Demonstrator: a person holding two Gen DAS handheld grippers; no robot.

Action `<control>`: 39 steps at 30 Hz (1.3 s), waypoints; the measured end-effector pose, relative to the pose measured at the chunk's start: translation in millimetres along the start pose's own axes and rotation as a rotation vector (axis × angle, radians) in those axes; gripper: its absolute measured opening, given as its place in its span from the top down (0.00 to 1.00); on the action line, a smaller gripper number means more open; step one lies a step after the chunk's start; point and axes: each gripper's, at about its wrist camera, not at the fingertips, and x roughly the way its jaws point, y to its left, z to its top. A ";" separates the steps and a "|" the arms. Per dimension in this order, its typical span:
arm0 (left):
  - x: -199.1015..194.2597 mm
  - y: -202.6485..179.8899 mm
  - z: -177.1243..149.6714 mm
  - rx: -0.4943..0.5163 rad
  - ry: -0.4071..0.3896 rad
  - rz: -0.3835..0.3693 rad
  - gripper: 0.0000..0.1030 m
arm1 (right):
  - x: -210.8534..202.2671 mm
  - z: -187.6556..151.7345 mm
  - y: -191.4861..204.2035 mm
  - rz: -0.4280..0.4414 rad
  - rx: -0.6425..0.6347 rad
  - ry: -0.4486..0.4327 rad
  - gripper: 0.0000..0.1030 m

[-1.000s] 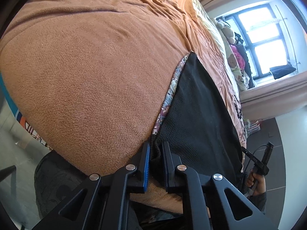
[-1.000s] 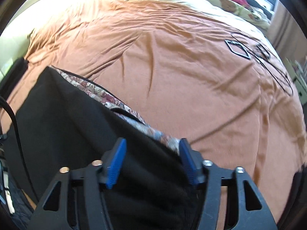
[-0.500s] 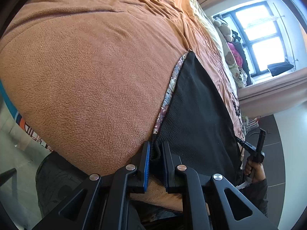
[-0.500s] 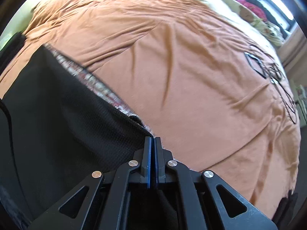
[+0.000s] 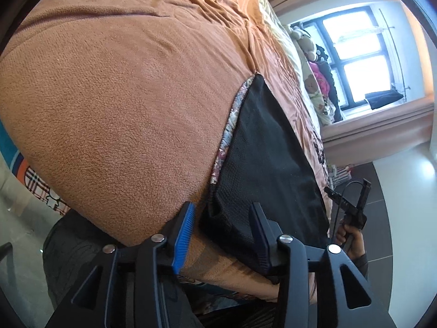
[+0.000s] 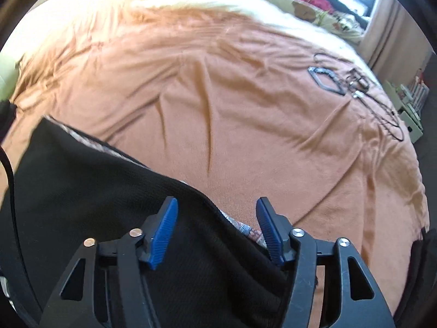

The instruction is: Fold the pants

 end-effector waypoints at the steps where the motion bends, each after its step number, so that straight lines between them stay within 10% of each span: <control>1: -0.2 -0.6 -0.6 0.000 -0.003 -0.005 0.53 | -7.3 -2.7 2.3 0.007 0.008 -0.013 0.43; 24: 8.5 -2.3 -14.9 -0.116 -0.074 -0.080 0.51 | -77.5 -91.5 66.5 0.181 0.103 -0.065 0.43; 29: 12.4 -6.3 -14.9 -0.110 -0.070 -0.080 0.83 | -72.4 -107.3 82.5 0.243 0.133 -0.027 0.56; 39: 7.4 -10.8 -18.2 -0.096 -0.095 -0.107 0.86 | -74.0 -130.4 96.4 0.313 0.194 0.026 0.73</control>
